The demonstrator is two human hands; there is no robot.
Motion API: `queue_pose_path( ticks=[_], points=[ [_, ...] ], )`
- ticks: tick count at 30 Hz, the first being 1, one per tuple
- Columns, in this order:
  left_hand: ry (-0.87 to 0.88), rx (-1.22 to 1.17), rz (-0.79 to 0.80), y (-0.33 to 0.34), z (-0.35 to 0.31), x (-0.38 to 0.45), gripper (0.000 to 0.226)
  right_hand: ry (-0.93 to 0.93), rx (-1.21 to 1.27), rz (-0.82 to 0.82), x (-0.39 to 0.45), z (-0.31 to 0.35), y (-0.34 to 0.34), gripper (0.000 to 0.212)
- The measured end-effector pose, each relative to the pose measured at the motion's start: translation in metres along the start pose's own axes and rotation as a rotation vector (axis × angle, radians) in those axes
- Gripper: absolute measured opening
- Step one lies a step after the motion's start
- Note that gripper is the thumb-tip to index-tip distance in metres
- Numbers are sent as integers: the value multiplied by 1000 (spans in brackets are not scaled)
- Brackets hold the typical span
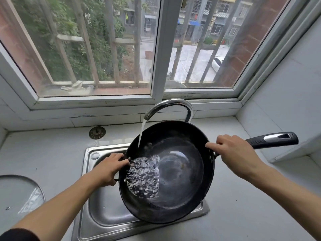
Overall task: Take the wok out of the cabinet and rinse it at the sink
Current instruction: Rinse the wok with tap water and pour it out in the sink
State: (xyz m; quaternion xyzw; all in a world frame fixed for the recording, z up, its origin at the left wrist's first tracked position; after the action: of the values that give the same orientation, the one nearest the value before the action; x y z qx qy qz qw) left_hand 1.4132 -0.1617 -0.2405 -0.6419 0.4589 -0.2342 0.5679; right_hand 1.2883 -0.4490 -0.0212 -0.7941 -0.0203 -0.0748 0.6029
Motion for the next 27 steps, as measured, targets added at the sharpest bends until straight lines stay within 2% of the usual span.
queue_pose_path(
  ticks=[6,11,17,23,27],
  points=[
    [4,-43,-33,2,-6,11,82,-56,-63,-129,-4,9,-33,64],
    [-12,-17,-26,7,-8,18,85,-73,-93,-124,-5,13,-38,59],
    [-13,58,-31,10,-5,23,92,-50,-107,-90,-11,11,-27,61],
    [-15,59,-140,-9,-12,28,75,-19,-109,39,-14,0,-7,65],
    [-53,84,-183,-19,-11,28,77,3,-72,104,-16,-4,4,64]
  ],
)
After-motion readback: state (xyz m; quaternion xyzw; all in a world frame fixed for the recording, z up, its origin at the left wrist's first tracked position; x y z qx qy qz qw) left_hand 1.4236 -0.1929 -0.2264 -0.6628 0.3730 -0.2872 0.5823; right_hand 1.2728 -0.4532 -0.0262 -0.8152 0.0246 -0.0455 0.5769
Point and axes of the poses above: each hand's wrist, its own x-axis towards the middle knuckle, its own y-axis out of the palm, z = x × y, the point moved 10 cm from there along x, towards the middle knuckle, and after that the axes turned 10 degrees about y, right-handed, at the moved point
